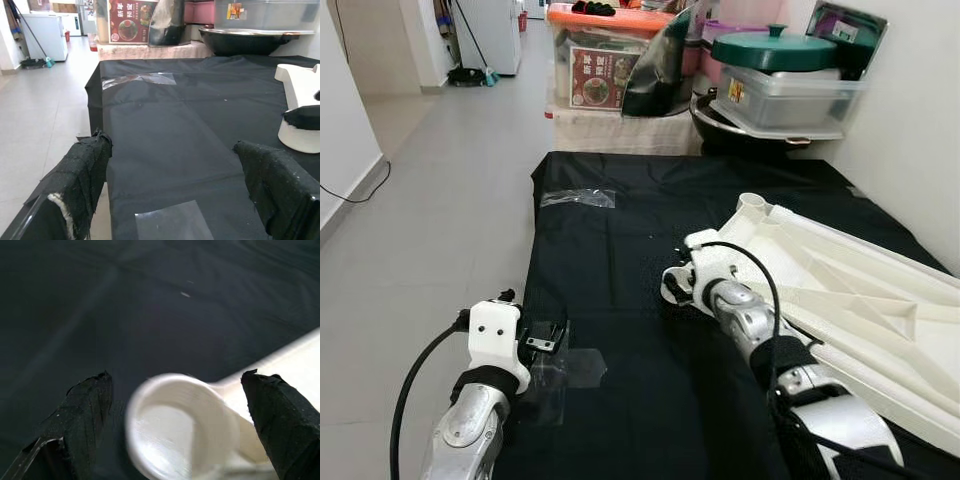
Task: Building children table
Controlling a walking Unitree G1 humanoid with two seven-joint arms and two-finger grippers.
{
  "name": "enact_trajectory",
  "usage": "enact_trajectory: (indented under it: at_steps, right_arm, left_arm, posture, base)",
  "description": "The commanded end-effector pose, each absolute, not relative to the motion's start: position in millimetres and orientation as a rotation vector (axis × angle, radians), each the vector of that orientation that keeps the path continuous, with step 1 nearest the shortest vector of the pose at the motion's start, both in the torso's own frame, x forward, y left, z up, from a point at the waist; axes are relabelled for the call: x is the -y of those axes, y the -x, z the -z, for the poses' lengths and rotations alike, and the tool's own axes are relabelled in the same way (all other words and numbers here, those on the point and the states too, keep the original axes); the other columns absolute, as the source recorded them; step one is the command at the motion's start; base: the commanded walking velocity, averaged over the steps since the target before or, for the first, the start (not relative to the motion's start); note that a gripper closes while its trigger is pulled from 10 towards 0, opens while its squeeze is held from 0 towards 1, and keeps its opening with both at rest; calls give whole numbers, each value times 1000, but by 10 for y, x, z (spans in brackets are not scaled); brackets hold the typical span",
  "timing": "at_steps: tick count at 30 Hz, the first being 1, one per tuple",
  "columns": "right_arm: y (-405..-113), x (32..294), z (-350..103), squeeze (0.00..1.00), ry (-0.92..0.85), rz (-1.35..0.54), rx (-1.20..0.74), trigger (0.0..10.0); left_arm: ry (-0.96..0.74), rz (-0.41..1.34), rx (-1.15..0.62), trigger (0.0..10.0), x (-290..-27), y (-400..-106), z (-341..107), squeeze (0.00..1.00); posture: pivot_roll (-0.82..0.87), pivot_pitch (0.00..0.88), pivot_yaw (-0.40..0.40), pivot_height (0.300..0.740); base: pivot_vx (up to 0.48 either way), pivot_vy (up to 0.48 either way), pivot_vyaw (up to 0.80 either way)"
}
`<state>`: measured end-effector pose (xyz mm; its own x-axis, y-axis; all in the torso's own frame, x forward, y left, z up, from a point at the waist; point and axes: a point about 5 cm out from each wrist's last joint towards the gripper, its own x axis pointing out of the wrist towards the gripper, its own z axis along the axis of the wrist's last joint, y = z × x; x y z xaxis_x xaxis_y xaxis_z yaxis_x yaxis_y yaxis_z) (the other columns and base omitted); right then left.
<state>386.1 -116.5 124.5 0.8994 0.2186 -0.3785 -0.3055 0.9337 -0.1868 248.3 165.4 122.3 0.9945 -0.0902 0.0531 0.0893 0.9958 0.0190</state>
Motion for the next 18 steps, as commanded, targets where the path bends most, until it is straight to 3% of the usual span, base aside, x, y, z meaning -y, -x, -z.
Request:
enact_trajectory:
  at_steps: [1,6,18]
  right_arm:
    - [-3883,1133,-1276,0,280,-294,-344,10000]
    - [-3875,1013,-1263,0,259,-353,-361,10000]
    - [-3810,1142,-1068,0,233,-335,-497,10000]
  left_arm:
    - [-22,87,43,10000,-1654,-2474,-1208,0]
    - [-21,87,43,10000,-1650,-2468,-1208,0]
    - [-22,96,31,10000,-1636,-2464,-1180,0]
  posture:
    - [111,0,-120,740]
    - [110,0,-121,740]
    - [107,0,-125,740]
  base:
    - [0,0,0]
    - [0,0,0]
    - [0,0,0]
